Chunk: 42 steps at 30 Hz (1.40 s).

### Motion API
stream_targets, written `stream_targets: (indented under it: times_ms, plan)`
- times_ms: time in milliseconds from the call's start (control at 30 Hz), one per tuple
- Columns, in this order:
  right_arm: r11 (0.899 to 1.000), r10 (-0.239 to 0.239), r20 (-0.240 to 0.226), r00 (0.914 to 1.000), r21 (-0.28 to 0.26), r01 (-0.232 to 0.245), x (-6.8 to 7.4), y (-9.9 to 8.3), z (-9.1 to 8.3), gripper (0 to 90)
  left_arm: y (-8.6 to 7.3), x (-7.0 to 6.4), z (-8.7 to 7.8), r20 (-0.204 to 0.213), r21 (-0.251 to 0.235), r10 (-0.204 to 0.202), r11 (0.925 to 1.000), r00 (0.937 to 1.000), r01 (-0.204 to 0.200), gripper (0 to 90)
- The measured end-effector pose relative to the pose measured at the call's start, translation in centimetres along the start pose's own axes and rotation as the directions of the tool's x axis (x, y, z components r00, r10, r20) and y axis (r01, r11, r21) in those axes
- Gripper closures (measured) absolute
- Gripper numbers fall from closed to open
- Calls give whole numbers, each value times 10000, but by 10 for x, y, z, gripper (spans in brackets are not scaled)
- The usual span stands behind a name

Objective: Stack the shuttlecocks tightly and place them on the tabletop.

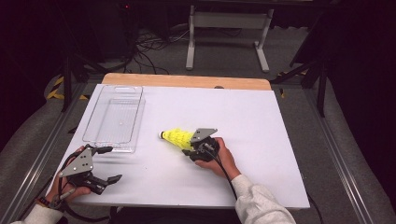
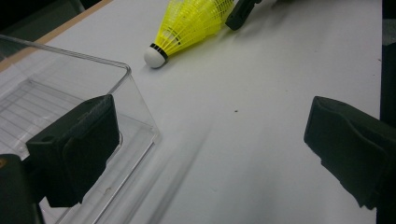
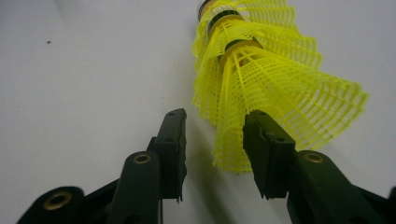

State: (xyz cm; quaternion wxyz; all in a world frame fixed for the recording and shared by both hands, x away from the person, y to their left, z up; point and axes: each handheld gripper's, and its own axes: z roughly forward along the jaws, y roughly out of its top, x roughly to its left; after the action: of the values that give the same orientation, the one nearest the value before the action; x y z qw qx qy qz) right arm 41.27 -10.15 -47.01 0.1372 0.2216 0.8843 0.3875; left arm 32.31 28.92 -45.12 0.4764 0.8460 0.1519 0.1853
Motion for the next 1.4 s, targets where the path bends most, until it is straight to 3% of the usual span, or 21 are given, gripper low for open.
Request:
stream_targets:
  times_ms: [533, 1133, 1400]
  plan:
    - [9988, -241, 311, 9992, -422, 254, 2, 2, -17, 461, 0, 0, 0, -7, -4, -11, 10000, 10000, 11, 42]
    - [9899, -850, 1351, 9872, -1016, 991, 9, -1, -44, 308, 1, 0, 2, 50, -23, -31, 10000, 10000, 32, 42]
    - [9879, -755, 1663, 9832, -1216, 964, 8, -7, -53, 204, 1, 0, 1, 92, -56, 4, 10000, 10000, -4, 41]
